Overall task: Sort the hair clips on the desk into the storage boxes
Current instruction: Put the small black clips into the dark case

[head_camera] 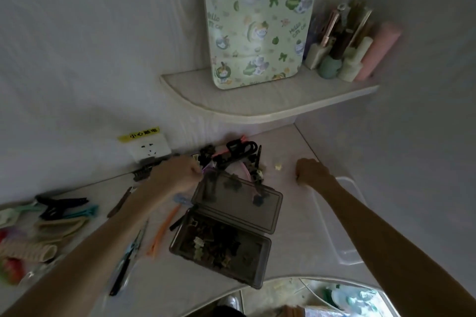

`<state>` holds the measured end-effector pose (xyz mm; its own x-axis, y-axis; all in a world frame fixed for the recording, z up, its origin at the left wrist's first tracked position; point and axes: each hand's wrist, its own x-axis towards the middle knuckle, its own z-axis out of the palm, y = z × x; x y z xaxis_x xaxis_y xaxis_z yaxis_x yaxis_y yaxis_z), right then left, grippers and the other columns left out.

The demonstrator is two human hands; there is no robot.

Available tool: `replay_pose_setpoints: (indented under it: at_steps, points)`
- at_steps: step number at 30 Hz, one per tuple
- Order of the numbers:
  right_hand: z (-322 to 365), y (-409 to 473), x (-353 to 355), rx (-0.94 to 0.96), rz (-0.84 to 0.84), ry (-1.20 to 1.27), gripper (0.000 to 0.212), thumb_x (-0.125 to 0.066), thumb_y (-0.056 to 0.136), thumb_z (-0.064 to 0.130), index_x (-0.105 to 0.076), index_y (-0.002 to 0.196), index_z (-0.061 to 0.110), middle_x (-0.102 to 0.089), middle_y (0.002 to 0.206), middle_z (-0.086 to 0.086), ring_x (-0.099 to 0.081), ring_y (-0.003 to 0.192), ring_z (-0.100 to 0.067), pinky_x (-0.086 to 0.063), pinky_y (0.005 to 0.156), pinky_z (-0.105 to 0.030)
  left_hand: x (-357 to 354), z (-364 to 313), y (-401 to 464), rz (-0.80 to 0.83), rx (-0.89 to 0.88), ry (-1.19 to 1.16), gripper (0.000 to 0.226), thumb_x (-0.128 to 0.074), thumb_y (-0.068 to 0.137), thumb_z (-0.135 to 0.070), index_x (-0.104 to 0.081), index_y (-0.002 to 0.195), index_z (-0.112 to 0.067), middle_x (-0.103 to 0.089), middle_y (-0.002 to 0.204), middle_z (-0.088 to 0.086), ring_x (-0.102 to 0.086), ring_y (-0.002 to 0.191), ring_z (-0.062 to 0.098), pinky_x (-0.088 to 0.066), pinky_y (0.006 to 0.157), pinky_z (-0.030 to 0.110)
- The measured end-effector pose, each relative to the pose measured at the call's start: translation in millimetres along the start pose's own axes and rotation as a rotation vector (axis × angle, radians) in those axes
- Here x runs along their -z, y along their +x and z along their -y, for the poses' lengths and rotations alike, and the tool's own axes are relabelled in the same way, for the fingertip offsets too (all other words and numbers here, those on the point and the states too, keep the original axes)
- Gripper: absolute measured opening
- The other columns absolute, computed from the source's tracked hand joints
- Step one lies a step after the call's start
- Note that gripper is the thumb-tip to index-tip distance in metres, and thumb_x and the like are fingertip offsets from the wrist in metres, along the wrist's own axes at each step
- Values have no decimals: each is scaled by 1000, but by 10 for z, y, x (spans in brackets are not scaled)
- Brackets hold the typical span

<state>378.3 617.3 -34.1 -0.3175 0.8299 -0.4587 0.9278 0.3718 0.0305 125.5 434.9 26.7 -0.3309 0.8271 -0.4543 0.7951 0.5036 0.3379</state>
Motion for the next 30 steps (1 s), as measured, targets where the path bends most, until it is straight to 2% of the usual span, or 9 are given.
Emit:
replay_pose_setpoints:
  at_steps: [2, 4, 8, 10, 13, 19, 21, 26, 30]
  points:
    - [14, 76, 23, 40, -44, 75, 29, -54, 86, 12, -53, 115, 8, -57, 119, -15, -56, 110, -31, -46, 88, -35, 5, -277, 103, -112, -100, -81, 14, -51, 91, -26, -64, 94, -28, -67, 97, -3, -64, 97, 18, -49, 79, 28]
    - [78, 167, 35, 108, -70, 207, 34, -52, 87, 11, -47, 121, 9, -52, 123, -17, -54, 110, -34, -47, 88, -38, -75, -547, 279, -96, -215, -99, 23, -52, 92, -24, -61, 114, -21, -65, 117, -5, -60, 107, 15, -46, 85, 26]
    - [278, 245, -44, 288, 154, 224, 76, -67, 78, 11, -28, 141, 25, -30, 133, -16, -37, 123, -36, -42, 100, -42, -324, -870, 692, 63, -291, -3, 37, -55, 91, -29, -53, 127, -18, -55, 130, 3, -57, 111, 22, -47, 84, 31]
    - [329, 222, -144, 315, 107, 206, 69, -66, 80, 14, -31, 139, 24, -26, 134, -15, -32, 123, -35, -39, 101, -41, -462, -931, 843, 151, -281, 64, 38, -63, 84, -37, -57, 116, -17, -58, 122, 4, -58, 102, 25, -46, 76, 31]
    - [348, 151, -279, 341, -44, 314, 49, -63, 83, 17, -44, 128, 17, -34, 126, -15, -43, 112, -34, -43, 90, -36, -642, -968, 970, 142, -220, 172, 34, -72, 72, -41, -57, 95, -20, -58, 117, 1, -58, 95, 26, -49, 74, 36]
    - [465, 94, -283, 402, 26, 465, 65, -65, 79, 10, -36, 138, 18, -31, 126, -16, -49, 109, -34, -48, 89, -33, -738, -772, 957, 74, -133, 145, 47, -68, 76, -39, -56, 119, -24, -58, 122, 2, -57, 110, 29, -49, 87, 39]
    - [541, 74, -280, 419, 11, 472, 59, -64, 78, 7, -42, 132, 18, -32, 123, -13, -49, 108, -31, -48, 89, -33, -720, -637, 870, 83, -130, 94, 50, -68, 78, -42, -54, 122, -24, -57, 125, 2, -56, 113, 28, -49, 92, 42]
    - [724, -10, -318, 373, -87, 585, 37, -63, 82, 11, -50, 116, 12, -30, 102, -3, -47, 82, -20, -50, 80, -35, -686, -406, 701, 14, -101, 11, 40, -68, 80, -40, -58, 116, -28, -58, 124, -2, -56, 113, 24, -47, 92, 37]
    - [766, -43, -309, 300, -75, 615, 26, -64, 83, 19, -48, 102, 14, -35, 96, -3, -48, 78, -21, -43, 68, -29, -704, -258, 641, -107, -76, 34, 20, -64, 84, -37, -62, 103, -32, -64, 115, -6, -60, 106, 20, -49, 87, 33]
